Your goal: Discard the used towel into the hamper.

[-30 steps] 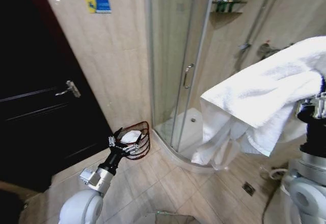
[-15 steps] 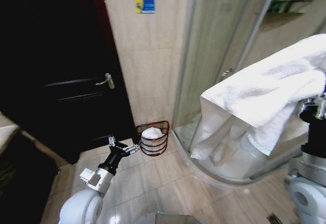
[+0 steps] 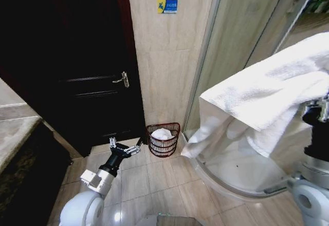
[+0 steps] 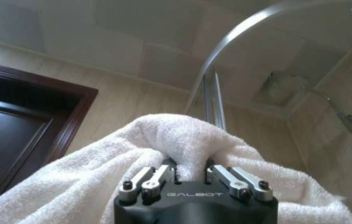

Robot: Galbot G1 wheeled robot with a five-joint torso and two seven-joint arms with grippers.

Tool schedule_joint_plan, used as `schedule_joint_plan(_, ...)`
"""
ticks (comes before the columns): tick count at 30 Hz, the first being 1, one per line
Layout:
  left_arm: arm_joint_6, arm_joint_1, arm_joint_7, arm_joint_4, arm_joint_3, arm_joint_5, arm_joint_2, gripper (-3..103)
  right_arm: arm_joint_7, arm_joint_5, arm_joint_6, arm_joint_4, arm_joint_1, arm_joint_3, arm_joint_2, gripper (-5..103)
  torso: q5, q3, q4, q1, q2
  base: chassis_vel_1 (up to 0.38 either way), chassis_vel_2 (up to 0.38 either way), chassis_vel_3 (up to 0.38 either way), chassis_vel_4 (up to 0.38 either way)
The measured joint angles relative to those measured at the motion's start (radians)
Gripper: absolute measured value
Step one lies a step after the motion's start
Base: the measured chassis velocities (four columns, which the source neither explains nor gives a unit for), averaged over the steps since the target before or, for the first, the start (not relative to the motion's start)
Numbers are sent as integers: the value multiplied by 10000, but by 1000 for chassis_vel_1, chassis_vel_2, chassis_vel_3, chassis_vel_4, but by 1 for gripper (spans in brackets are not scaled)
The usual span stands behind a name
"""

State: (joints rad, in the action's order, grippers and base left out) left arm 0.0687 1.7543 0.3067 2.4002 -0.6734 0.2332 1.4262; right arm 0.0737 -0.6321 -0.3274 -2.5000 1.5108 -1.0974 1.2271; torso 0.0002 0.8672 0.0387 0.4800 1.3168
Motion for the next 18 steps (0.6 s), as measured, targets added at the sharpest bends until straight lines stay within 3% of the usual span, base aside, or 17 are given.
schedule_joint_plan(9, 0, 0, 0, 0, 0, 0, 0, 100, 113, 8, -5, 0, -7, 17, 19, 22, -1, -1, 0, -1, -3, 42, 44, -58, -52)
schedule_joint_plan(18, 0, 0, 0, 0, 0, 0, -1, 100, 181, 8, -14, 0, 1, 18, 36, 22, -3, -2, 2, -2, -5, 183, 174, -164, -162)
